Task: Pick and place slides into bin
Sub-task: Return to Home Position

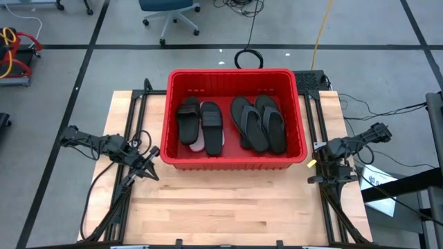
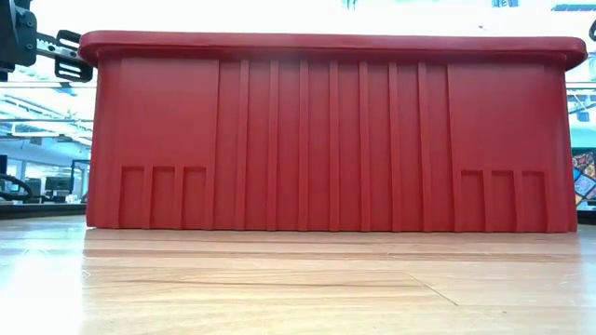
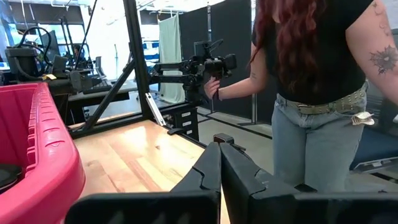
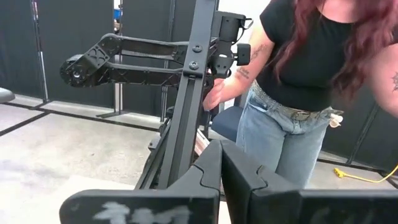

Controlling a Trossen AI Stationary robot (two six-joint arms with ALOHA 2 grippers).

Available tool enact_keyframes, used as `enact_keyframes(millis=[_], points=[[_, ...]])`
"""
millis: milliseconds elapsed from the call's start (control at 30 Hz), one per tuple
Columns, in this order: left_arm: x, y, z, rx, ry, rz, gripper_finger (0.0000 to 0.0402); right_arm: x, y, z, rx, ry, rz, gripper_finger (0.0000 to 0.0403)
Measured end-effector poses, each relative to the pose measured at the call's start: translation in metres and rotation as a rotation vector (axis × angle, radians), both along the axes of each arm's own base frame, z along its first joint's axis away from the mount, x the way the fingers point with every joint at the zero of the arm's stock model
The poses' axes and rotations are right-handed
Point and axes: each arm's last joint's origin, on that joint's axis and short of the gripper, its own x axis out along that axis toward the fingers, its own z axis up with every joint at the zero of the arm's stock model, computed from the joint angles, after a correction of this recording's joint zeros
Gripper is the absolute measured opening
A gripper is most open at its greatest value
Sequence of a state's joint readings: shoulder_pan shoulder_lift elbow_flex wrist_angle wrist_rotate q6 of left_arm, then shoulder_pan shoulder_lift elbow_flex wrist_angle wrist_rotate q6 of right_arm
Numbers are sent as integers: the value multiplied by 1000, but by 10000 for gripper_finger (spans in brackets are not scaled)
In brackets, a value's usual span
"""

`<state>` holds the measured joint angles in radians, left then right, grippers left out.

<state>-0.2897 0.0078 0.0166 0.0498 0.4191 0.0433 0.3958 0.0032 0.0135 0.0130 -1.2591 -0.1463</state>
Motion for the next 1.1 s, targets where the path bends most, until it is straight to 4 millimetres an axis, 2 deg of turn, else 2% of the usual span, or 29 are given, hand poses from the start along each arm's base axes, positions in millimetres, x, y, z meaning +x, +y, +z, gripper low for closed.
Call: enact_keyframes(millis=[333, 767, 1100], points=[[0, 0, 0, -38, 30, -3, 28, 0, 0, 2, 9, -19, -2, 0], [0, 0, 0, -41, 30, -2, 2, 0, 0, 2, 10, -21, -2, 0], [0, 0, 0, -41, 29, -2, 28, 0, 0, 2, 10, -21, -3, 0]])
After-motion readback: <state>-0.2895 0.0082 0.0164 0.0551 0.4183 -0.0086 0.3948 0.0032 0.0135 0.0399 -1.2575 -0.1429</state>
